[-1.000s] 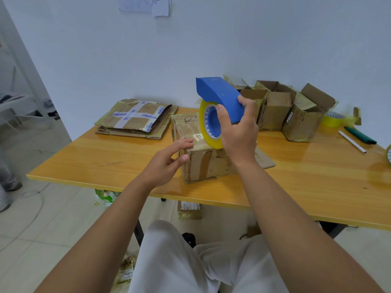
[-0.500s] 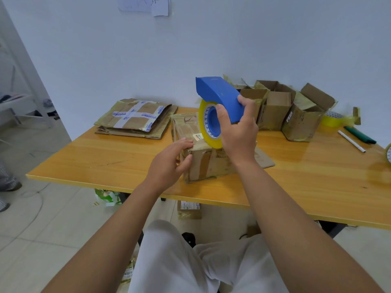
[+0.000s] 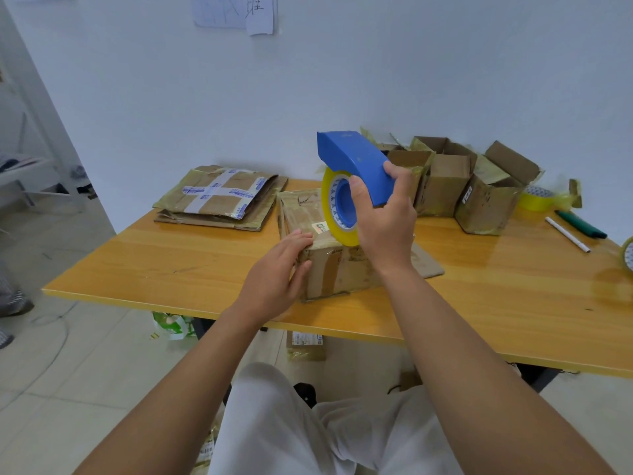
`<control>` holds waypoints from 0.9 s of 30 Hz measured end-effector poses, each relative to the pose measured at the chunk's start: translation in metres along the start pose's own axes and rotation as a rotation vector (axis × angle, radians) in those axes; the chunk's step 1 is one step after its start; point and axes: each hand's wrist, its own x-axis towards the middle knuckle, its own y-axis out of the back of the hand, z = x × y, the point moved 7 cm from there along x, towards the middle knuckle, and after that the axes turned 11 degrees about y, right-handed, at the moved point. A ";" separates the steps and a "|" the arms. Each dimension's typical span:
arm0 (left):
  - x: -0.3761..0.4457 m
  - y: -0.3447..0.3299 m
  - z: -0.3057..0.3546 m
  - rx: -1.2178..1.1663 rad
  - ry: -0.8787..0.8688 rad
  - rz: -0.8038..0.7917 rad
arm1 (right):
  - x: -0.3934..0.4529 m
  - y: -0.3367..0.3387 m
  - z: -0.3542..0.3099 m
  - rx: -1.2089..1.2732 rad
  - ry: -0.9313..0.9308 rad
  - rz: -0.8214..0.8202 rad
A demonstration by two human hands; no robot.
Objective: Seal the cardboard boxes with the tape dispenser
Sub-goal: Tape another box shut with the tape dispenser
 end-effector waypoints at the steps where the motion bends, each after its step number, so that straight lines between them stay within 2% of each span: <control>1: 0.000 -0.001 0.001 0.004 0.008 0.018 | 0.000 0.000 0.000 -0.002 0.001 0.000; 17: 0.001 -0.002 -0.005 -0.103 0.143 0.023 | 0.000 -0.001 0.002 -0.002 -0.015 -0.018; 27: 0.005 0.002 0.007 -0.079 0.145 0.148 | 0.001 -0.001 0.002 -0.006 -0.018 -0.013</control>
